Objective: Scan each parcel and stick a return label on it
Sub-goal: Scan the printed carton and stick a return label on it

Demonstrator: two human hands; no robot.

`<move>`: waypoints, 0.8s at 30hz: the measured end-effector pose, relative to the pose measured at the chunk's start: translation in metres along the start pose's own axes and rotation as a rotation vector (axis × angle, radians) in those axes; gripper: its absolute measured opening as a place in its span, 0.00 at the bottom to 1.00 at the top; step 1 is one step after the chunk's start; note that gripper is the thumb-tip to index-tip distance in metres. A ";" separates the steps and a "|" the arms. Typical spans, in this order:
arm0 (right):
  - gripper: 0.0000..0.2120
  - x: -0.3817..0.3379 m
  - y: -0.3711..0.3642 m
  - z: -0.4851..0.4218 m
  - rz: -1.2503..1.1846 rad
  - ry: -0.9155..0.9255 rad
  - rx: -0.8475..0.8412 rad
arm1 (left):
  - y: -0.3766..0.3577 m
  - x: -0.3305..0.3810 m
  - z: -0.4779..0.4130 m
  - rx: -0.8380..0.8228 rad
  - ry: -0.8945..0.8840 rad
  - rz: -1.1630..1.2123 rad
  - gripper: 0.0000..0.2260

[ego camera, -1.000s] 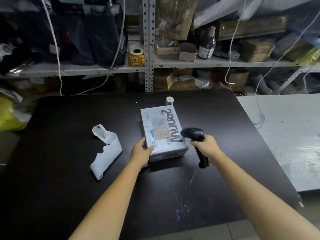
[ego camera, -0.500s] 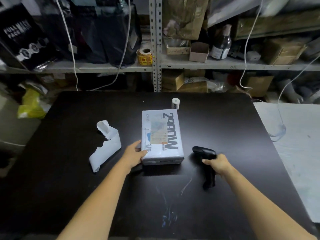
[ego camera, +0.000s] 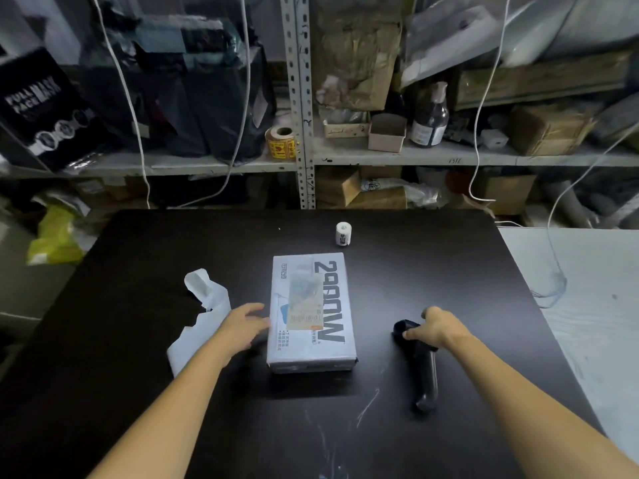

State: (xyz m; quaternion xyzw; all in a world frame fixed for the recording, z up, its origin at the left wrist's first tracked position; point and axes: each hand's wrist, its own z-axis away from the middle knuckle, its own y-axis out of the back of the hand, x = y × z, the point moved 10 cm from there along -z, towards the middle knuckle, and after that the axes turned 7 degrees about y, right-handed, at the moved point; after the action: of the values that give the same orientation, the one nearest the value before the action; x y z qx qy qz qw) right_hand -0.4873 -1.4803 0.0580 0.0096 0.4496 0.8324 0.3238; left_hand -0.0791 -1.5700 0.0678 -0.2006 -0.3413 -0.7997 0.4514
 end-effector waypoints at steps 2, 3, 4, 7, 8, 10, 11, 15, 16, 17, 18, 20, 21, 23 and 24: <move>0.33 -0.018 0.013 -0.007 0.048 0.040 0.027 | 0.016 0.025 -0.016 0.078 -0.056 -0.137 0.17; 0.33 -0.030 0.018 -0.014 0.015 0.063 0.035 | 0.021 0.041 -0.025 0.106 -0.094 -0.198 0.16; 0.33 -0.043 0.023 -0.021 -0.036 0.084 0.049 | 0.025 0.058 -0.035 0.124 -0.134 -0.242 0.15; 0.28 -0.087 0.041 -0.050 -0.117 0.138 0.126 | 0.029 0.111 -0.068 0.145 -0.243 -0.333 0.13; 0.26 -0.100 0.047 -0.060 -0.119 0.151 0.154 | 0.029 0.126 -0.081 0.147 -0.272 -0.366 0.13; 0.23 -0.122 0.058 -0.083 -0.119 0.170 0.201 | 0.026 0.150 -0.106 0.153 -0.304 -0.442 0.13; 0.22 -0.131 0.062 -0.096 -0.115 0.176 0.218 | 0.023 0.159 -0.119 0.149 -0.314 -0.464 0.12; 0.23 -0.159 0.077 -0.146 -0.092 0.217 0.283 | 0.001 0.178 -0.168 0.107 -0.353 -0.518 0.11; 0.24 -0.165 0.079 -0.156 -0.093 0.229 0.303 | -0.008 0.179 -0.178 0.085 -0.359 -0.528 0.12; 0.26 -0.170 0.081 -0.166 -0.094 0.248 0.326 | -0.016 0.179 -0.188 0.063 -0.371 -0.537 0.12; 0.28 -0.177 0.082 -0.175 -0.099 0.272 0.346 | -0.025 0.180 -0.196 0.038 -0.387 -0.549 0.13; 0.29 -0.191 0.079 -0.189 -0.110 0.329 0.355 | -0.042 0.179 -0.207 -0.024 -0.401 -0.561 0.14; 0.27 -0.198 0.076 -0.195 -0.105 0.357 0.350 | -0.050 0.179 -0.212 -0.051 -0.409 -0.569 0.15; 0.21 -0.208 0.070 -0.204 -0.095 0.393 0.344 | -0.061 0.178 -0.217 -0.078 -0.429 -0.594 0.15; 0.18 -0.210 0.068 -0.206 -0.114 0.395 0.350 | -0.063 0.179 -0.219 -0.076 -0.437 -0.600 0.15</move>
State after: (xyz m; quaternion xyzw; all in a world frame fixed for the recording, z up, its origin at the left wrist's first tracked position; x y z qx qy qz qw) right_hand -0.4211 -1.7744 0.0444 -0.1225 0.6411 0.7081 0.2693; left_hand -0.2274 -1.8109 0.0070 -0.2740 -0.4434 -0.8468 0.1055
